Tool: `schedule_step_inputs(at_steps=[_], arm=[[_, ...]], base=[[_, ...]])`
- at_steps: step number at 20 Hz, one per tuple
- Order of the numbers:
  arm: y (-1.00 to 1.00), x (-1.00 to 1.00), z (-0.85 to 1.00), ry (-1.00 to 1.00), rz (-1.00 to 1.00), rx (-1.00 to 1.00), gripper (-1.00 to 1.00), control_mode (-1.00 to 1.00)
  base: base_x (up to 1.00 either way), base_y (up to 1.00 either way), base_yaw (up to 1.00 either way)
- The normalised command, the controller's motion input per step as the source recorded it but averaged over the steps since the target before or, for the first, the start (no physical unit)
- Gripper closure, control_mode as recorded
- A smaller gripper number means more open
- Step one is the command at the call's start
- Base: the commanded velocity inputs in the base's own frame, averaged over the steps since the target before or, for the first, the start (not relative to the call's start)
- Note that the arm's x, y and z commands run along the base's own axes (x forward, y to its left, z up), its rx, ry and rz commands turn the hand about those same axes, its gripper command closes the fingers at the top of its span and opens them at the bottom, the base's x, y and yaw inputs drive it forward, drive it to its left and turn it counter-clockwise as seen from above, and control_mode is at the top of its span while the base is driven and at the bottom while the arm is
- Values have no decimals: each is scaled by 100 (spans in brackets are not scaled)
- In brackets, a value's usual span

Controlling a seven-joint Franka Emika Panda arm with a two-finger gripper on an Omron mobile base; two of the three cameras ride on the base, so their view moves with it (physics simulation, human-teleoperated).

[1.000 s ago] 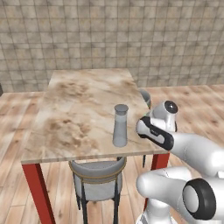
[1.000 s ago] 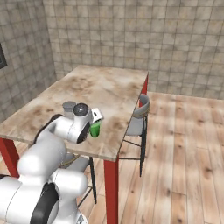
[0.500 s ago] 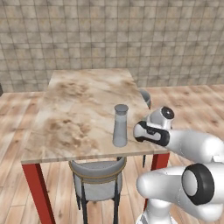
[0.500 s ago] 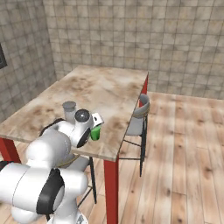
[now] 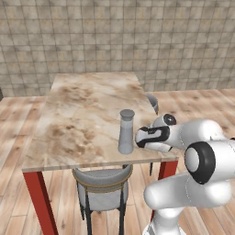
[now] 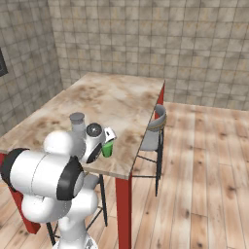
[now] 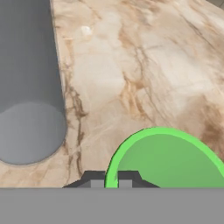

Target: Place the pitcher and cup on the dining counter for serving.

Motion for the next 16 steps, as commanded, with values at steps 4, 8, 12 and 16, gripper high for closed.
schedule_step_inputs(at_steps=[4, 8, 12, 16], arm=[[0, 29, -26, 0, 1, 0, 100, -100], [0, 27, -26, 0, 2, 0, 100, -100], [0, 22, -28, 0, 2, 0, 100, -100], [0, 17, -29, 0, 2, 0, 100, -100]], base=[[0, 0, 0], [0, 0, 0], [0, 0, 0], [0, 0, 0]])
